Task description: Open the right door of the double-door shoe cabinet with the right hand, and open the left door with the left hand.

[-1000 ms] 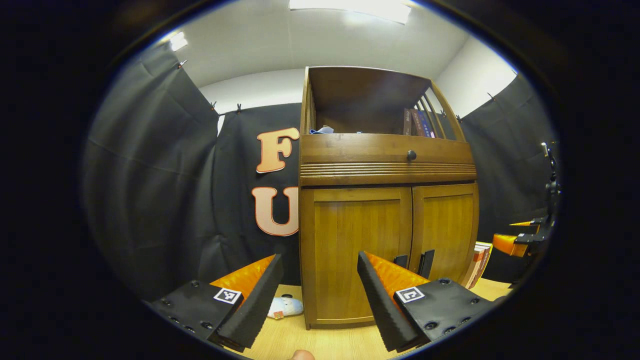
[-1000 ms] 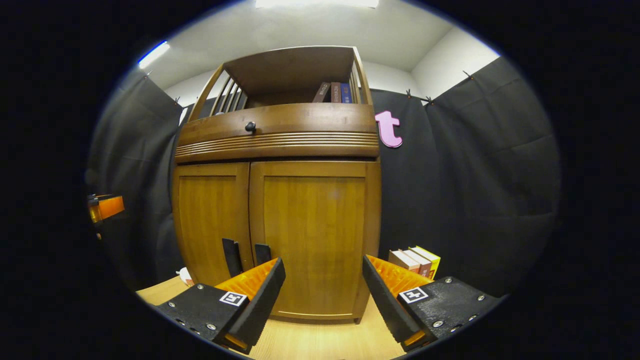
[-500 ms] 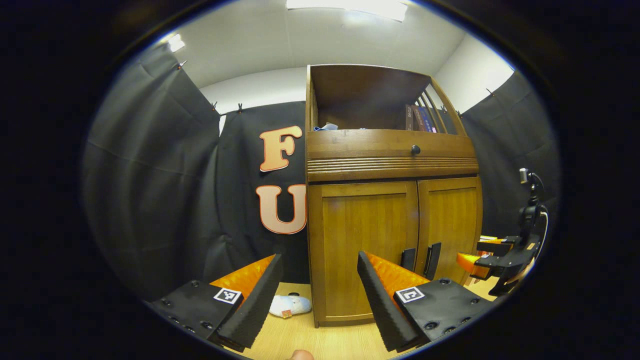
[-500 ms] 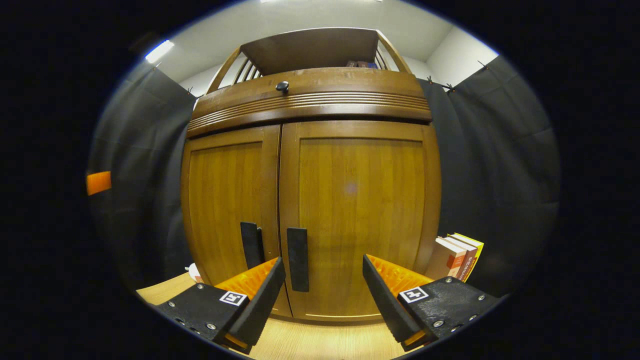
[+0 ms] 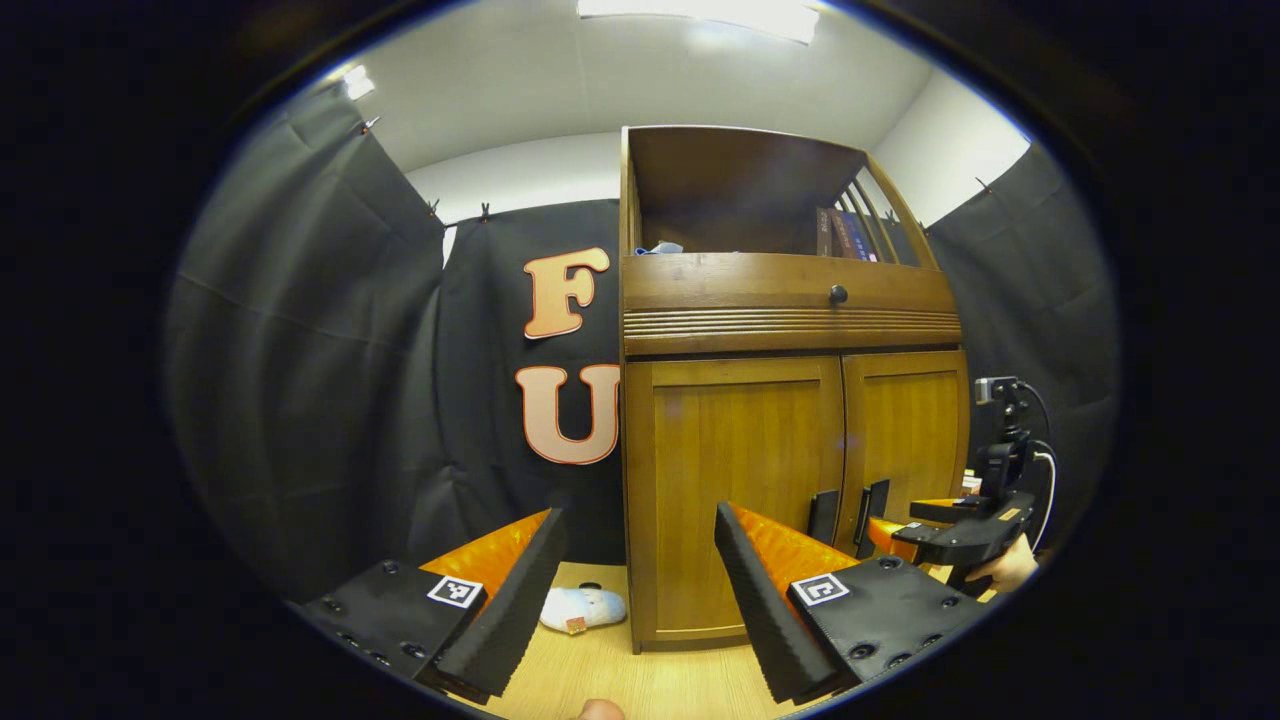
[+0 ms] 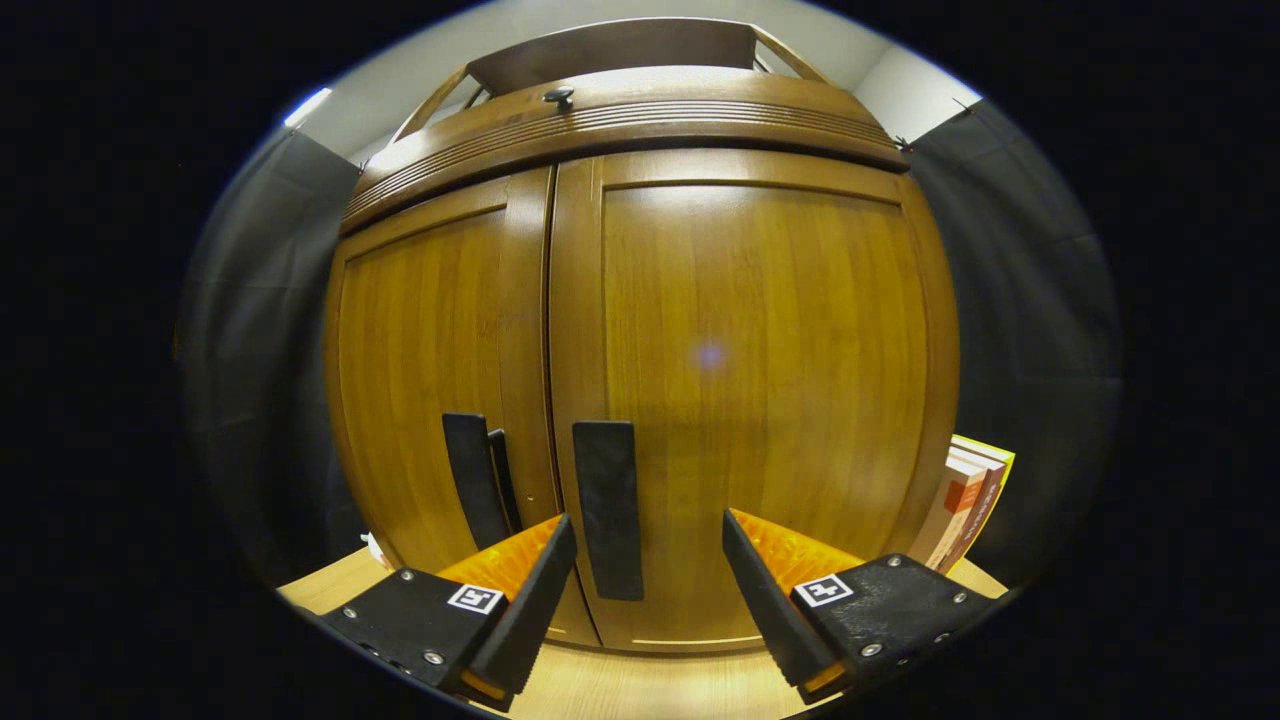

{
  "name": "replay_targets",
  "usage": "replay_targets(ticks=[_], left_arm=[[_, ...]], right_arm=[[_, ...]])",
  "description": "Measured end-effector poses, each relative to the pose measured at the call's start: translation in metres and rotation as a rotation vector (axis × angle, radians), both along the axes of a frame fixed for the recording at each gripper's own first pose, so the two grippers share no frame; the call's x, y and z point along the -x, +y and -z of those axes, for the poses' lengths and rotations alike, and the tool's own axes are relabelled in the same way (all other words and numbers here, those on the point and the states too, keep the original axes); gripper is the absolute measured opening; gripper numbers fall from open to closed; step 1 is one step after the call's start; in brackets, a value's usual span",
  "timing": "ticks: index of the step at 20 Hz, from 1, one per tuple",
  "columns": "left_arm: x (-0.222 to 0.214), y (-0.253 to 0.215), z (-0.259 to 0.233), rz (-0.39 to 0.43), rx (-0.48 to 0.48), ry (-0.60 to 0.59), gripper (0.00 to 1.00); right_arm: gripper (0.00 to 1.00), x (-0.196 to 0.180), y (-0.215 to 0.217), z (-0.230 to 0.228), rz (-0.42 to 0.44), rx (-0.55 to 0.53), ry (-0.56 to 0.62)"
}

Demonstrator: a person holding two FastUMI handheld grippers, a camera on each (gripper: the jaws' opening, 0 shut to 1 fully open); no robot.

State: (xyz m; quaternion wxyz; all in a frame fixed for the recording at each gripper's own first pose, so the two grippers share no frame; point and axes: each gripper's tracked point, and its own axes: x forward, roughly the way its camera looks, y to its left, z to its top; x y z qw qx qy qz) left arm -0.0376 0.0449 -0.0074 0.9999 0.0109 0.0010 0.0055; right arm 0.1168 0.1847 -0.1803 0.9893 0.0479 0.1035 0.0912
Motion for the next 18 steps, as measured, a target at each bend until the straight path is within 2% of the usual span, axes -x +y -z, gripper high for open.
replay_targets(ticks=[2,5,7,10,11,16,18], left_arm=[[-0.001,-0.001,0.004,0.005,0.004,0.009,0.94],[-0.002,-0.002,0.008,0.008,0.005,0.022,0.94],[-0.003,-0.001,0.011,0.002,0.006,0.028,0.96],[-0.003,-0.001,0.011,-0.006,0.012,0.026,0.94],[-0.003,-0.001,0.012,-0.008,0.012,0.026,0.94],[-0.006,-0.003,0.017,-0.012,0.042,0.044,0.94],[-0.004,0.000,0.018,-0.024,0.044,0.049,0.94]], right_arm=[[0.89,-0.007,0.005,0.005,0.000,0.004,0.006],[0.61,-0.013,0.010,0.009,-0.009,-0.005,0.012],[0.57,-0.013,0.015,0.010,-0.025,-0.021,0.024],[0.33,-0.016,0.020,0.010,-0.028,-0.024,0.030],[0.36,-0.015,0.019,0.010,-0.032,-0.011,0.031],[0.25,-0.009,0.016,0.012,-0.051,0.015,0.044],[0.25,-0.005,0.015,0.011,-0.064,0.018,0.040]])
